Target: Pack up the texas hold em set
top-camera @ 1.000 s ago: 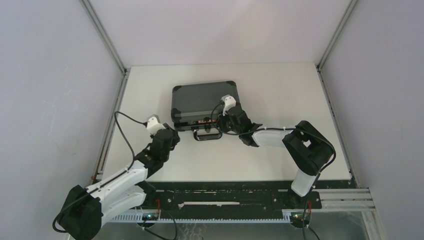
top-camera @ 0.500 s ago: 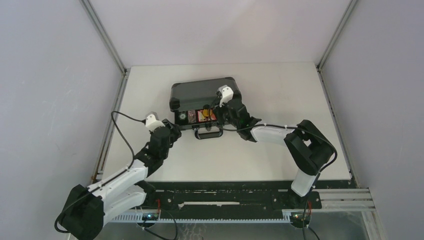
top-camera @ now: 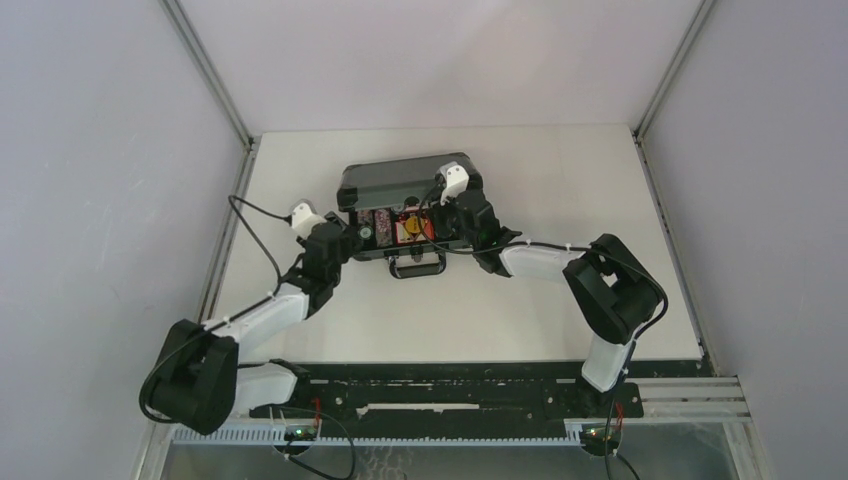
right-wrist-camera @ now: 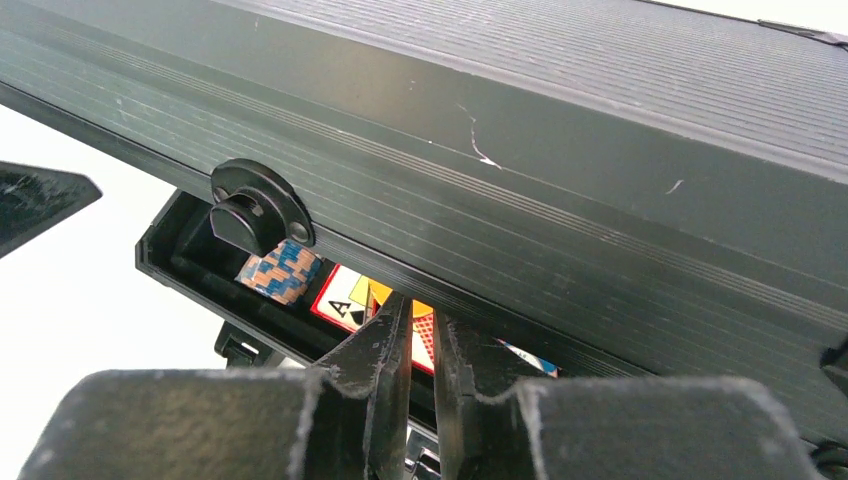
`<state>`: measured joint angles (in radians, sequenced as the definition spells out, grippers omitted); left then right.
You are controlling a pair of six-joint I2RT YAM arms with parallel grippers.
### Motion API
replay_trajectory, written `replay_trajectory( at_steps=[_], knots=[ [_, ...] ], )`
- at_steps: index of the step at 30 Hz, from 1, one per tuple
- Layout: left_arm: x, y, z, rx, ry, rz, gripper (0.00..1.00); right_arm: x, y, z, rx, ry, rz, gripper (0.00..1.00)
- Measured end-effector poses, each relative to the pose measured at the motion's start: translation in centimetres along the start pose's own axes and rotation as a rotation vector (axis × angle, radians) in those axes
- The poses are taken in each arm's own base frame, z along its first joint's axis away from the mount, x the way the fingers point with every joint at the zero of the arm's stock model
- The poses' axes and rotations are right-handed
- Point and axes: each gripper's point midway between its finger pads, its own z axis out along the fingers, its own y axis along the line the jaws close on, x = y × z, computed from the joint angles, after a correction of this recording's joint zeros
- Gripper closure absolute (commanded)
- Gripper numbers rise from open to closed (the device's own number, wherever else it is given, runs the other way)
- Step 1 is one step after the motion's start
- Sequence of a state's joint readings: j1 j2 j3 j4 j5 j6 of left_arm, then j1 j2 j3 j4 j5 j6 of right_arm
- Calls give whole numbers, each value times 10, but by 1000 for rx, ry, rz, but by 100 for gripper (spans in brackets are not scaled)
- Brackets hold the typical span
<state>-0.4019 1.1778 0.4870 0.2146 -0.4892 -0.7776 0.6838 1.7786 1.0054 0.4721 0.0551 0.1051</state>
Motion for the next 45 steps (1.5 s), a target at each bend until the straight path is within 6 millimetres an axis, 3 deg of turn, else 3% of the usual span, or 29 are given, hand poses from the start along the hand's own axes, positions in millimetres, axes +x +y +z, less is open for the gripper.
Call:
replay_trajectory(
  at_steps=[6, 11, 24, 37, 45],
  knots=[
    [-5, -21, 23, 16, -2, -12, 41, 1, 0, 0, -1, 4, 0, 80],
    [4, -26, 34, 18, 27, -2, 41, 3, -1, 1, 7, 8, -3, 80],
    [7, -28, 35, 28, 37, -3, 40, 11, 16, 2, -19, 19, -16, 80],
    [6, -29, 35, 35, 34, -7, 40, 66, 47, 5, -73, 123, -39, 81],
    [6, -30, 35, 38, 37, -8, 41, 69, 52, 3, -72, 95, -5, 85]
  ],
)
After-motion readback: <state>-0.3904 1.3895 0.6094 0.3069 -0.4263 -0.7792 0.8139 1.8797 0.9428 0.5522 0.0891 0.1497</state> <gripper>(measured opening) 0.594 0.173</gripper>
